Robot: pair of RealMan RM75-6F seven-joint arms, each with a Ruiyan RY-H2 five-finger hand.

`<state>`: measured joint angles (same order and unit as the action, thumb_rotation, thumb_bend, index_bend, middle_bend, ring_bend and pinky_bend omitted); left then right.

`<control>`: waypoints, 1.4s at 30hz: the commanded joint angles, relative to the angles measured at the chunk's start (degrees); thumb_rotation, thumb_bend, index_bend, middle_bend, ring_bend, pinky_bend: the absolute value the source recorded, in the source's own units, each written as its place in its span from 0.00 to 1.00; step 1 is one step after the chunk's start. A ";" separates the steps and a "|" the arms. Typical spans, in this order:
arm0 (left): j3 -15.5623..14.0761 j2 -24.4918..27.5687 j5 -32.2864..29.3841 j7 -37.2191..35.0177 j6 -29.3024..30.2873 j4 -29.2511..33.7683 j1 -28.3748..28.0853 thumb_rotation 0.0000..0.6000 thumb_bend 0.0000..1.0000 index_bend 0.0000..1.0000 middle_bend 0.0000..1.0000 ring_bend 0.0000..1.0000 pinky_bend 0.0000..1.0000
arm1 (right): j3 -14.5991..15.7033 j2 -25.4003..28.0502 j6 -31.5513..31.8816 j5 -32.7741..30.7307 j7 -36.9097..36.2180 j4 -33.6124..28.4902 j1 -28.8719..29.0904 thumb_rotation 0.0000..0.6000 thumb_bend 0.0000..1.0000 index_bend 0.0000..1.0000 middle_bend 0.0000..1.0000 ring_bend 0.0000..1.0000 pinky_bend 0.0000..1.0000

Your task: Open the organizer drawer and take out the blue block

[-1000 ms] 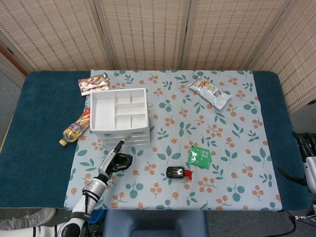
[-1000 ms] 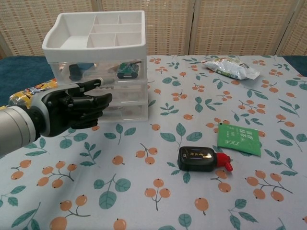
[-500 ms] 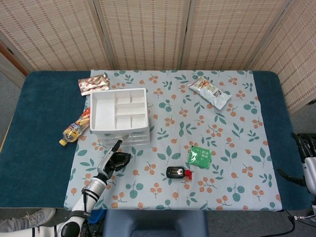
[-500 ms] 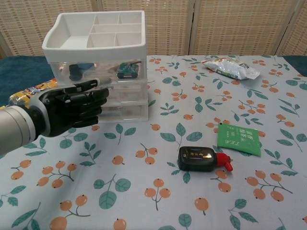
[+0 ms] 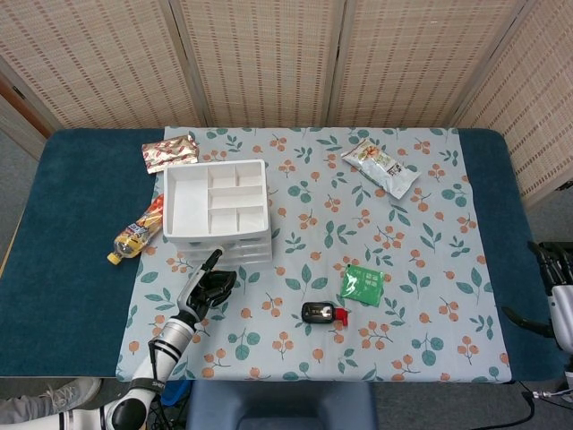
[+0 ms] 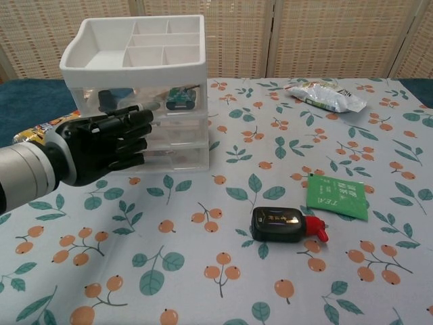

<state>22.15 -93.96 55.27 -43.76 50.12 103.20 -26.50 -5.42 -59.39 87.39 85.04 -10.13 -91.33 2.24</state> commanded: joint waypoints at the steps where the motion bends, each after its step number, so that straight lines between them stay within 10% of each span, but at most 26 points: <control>1: 0.13 -0.13 -0.25 -0.10 -0.15 -0.04 0.03 1.00 0.49 0.12 0.86 0.90 1.00 | 0.00 -0.03 0.00 -0.04 0.01 0.02 -0.02 1.00 0.13 0.00 0.13 0.00 0.06; 42: 2.14 -0.45 -3.03 0.16 -2.19 -0.84 0.01 1.00 0.49 0.25 0.86 0.90 1.00 | 0.05 0.25 0.29 -0.13 0.38 -0.50 -0.49 1.00 0.13 0.00 0.13 0.00 0.06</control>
<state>24.29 -94.42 52.25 -43.61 47.92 102.36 -26.49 -5.38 -59.14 87.69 84.91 -9.76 -91.84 1.75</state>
